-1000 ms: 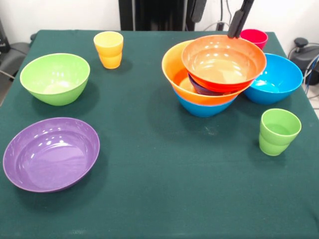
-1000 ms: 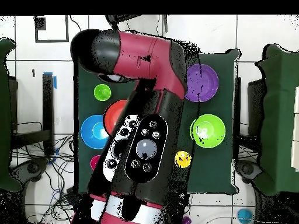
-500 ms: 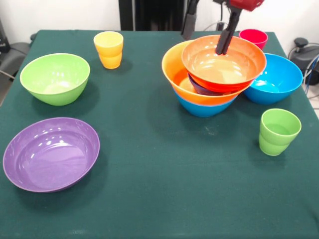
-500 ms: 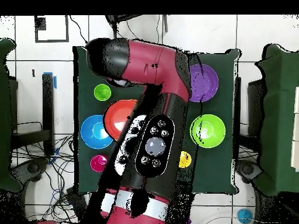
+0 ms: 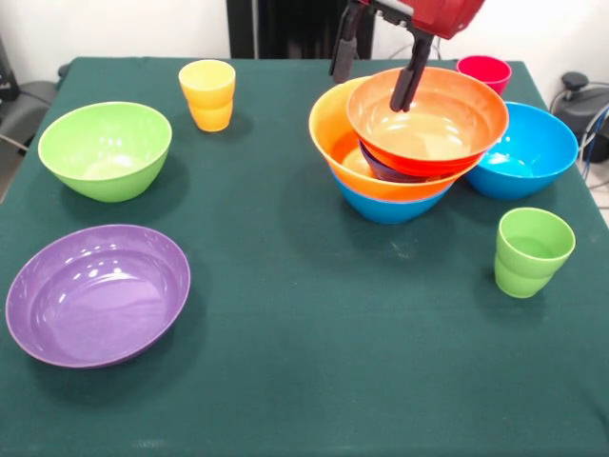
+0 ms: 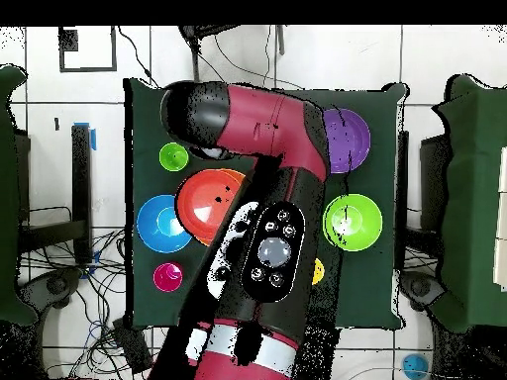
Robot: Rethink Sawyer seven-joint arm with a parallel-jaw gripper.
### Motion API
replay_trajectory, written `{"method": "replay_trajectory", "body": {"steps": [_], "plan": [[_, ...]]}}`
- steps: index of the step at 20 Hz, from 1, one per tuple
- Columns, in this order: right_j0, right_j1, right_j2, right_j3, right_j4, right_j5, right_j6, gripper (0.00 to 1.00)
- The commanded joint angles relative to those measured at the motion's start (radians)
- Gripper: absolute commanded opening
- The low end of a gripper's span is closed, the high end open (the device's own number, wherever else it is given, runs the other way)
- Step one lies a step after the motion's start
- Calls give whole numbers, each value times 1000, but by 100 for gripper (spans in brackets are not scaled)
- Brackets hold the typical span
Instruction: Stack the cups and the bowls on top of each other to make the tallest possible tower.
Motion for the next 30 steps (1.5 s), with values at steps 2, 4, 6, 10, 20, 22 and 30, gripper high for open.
{"method": "replay_trajectory", "body": {"steps": [2,4,6,10,20,22,30], "plan": [[-10,-31,143,134,-88,-14,-144,100],[-8,-32,147,135,-92,-13,-133,100],[-9,-24,150,120,-96,-4,-126,100],[-5,-25,154,126,-101,-13,-113,100],[-10,-7,160,128,-115,-46,-100,100],[-9,-1,162,129,-117,-56,-96,100],[-1,0,166,160,-123,-88,-73,100]]}}
